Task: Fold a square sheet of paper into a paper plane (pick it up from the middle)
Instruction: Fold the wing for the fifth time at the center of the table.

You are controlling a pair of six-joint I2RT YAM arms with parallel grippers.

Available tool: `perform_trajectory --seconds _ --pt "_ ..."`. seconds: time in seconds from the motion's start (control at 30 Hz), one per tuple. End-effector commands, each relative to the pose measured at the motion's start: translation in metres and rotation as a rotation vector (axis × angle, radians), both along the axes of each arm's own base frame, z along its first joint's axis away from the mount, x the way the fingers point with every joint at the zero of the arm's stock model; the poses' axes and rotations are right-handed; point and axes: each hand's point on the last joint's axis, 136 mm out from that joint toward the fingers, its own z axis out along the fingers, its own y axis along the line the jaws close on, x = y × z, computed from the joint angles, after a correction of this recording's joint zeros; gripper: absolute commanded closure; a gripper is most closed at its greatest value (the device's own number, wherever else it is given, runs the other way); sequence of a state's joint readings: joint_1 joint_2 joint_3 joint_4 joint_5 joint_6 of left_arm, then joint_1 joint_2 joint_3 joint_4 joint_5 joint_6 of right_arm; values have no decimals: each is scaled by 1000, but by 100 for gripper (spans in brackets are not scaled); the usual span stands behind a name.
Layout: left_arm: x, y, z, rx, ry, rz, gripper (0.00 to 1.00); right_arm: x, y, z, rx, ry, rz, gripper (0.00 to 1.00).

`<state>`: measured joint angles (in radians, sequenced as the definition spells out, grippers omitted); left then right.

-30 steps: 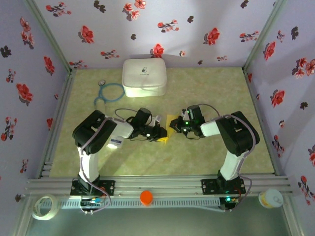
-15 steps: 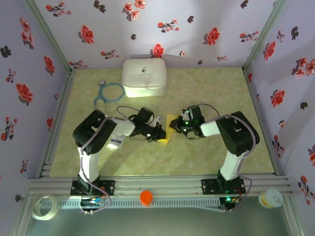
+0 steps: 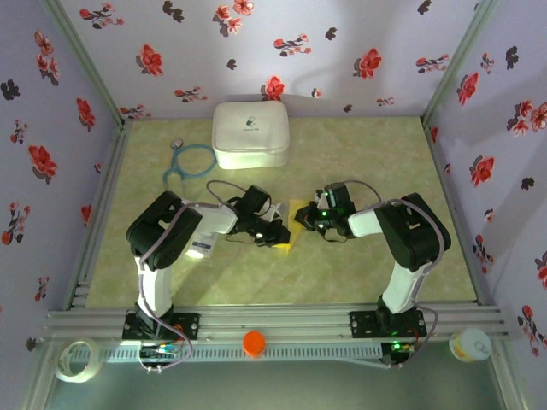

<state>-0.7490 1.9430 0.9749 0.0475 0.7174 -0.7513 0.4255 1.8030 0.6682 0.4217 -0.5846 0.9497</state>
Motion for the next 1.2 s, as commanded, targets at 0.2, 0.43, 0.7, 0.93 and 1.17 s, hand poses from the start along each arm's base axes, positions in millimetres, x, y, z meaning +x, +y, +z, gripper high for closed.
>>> perform_trajectory --seconds 0.2,0.43,0.7,0.93,1.17 --pt "-36 16 -17 106 95 -68 100 -18 -27 -46 -166 118 -46 94" --pt "-39 21 -17 133 90 -79 85 -19 -28 -47 -170 124 -51 94" --pt "-44 23 -19 149 90 -90 100 -19 -28 -47 -172 122 -49 94" --pt "-46 24 -16 145 89 -98 93 -20 -29 -49 -177 127 -52 95" --pt "-50 28 -14 144 90 -99 94 -20 -30 -50 -178 128 -54 95"
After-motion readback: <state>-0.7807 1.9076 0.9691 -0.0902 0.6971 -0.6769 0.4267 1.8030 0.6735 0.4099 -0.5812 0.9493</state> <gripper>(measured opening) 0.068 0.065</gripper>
